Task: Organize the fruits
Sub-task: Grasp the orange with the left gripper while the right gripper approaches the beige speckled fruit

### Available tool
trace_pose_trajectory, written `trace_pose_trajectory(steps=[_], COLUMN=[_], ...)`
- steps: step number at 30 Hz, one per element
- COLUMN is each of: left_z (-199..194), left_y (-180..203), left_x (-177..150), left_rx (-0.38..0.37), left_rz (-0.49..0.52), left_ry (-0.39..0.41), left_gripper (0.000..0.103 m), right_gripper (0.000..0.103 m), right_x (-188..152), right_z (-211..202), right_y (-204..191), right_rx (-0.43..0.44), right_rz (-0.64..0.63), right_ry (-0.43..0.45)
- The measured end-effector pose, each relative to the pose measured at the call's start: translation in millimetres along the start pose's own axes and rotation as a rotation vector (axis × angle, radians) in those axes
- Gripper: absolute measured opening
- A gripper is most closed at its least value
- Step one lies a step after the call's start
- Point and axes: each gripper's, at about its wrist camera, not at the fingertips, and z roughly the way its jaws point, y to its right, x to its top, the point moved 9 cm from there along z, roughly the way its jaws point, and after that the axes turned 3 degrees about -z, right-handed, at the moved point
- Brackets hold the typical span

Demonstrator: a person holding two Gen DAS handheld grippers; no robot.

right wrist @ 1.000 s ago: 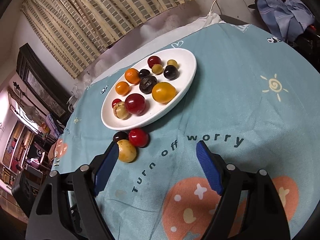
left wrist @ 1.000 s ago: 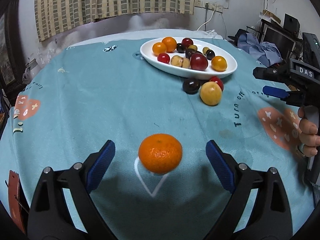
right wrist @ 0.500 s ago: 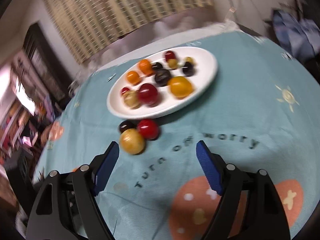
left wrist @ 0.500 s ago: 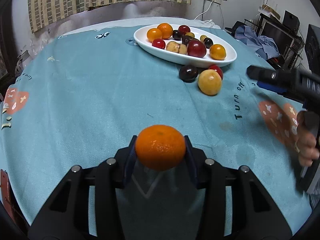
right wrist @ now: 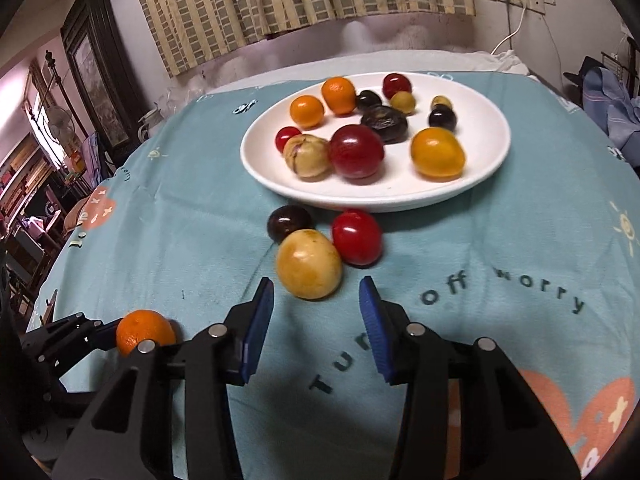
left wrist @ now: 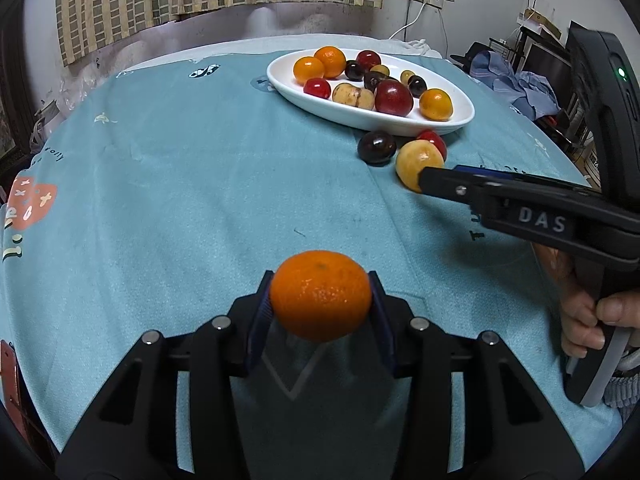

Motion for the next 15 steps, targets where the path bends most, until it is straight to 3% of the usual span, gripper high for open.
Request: trace_pose_trajectory(steps=[6,15], left_z=[1.2,1.7], left_y=[1.5,2.9], left_x=[0.5,0.5], left_rx=[0.009,0.016], left_rz=[0.008,0.014], left_ry=[0.000,-0.001], left_gripper=[0.046,0.046], right_gripper=[0.046,0.035], right_x=[4.5,6.0], right_z=[13.5,13.3], right_y=[0.7,4.2], right_rx=[0.014,0.033], right_rz=[0.047,0.082], right_ry=[-0.023,-0.019])
